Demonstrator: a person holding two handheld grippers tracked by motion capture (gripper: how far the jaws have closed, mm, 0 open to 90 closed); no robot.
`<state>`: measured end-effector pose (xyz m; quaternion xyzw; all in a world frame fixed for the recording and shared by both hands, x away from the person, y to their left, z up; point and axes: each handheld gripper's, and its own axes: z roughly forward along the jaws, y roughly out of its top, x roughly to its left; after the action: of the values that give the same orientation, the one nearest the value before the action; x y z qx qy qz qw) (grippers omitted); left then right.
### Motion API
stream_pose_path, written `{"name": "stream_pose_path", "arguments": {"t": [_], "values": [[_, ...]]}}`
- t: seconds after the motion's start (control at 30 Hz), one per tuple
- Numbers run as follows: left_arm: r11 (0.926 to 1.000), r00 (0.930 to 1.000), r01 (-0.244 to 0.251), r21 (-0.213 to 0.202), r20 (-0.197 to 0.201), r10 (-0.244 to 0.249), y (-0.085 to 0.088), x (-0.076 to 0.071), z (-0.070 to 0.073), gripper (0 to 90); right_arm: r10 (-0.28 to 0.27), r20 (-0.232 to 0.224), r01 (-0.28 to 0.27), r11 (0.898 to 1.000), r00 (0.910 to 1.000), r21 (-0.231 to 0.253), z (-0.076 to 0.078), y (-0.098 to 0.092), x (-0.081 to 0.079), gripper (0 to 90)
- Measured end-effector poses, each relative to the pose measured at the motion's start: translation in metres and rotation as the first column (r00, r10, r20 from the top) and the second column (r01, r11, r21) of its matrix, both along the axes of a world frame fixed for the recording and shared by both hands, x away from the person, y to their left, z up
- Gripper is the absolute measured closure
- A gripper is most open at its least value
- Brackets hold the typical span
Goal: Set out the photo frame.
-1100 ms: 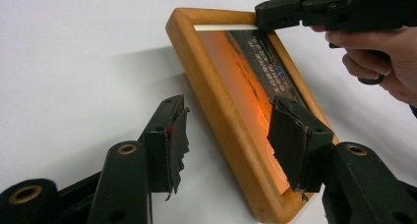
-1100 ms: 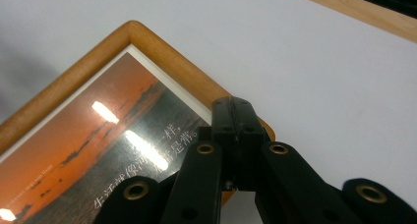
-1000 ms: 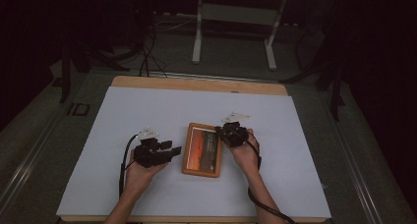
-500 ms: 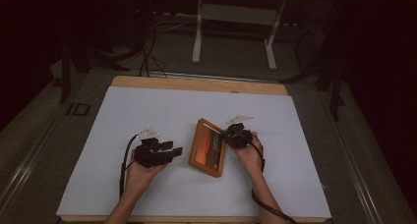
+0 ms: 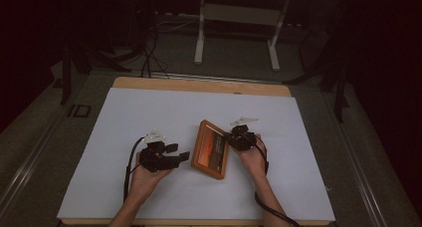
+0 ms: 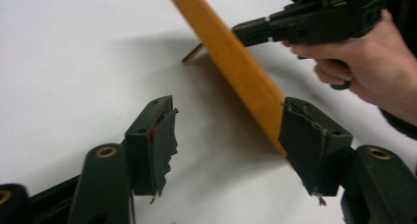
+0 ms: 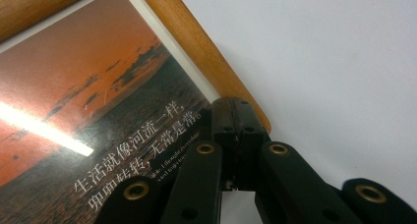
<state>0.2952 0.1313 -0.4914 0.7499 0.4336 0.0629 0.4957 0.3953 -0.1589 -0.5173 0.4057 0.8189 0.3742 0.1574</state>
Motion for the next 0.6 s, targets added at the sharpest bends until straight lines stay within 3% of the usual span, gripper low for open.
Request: {"name": "stream_pose_path", "arguments": {"t": [0.2, 0.47, 0.6], "values": [[0.9998, 0.9999, 0.017, 0.009, -0.002, -0.016, -0.013, -0.004, 0.000, 26.4, 0.001, 0.004, -0.001, 1.000, 1.0000, -0.002, 0.000, 0.000, 0.000, 89.9], [0.9982, 0.9984, 0.054, 0.026, -0.018, -0.053, -0.033, -0.009, -0.007, 24.1, 0.000, 0.010, 0.000, 1.000, 1.0000, -0.005, 0.000, 0.000, -0.001, 89.8], [0.9982, 0.9973, 0.058, 0.010, -0.044, -0.058, -0.043, -0.010, -0.014, 24.5, -0.003, 0.011, 0.003, 1.000, 0.9999, 0.000, -0.001, 0.000, -0.001, 89.9]]}}
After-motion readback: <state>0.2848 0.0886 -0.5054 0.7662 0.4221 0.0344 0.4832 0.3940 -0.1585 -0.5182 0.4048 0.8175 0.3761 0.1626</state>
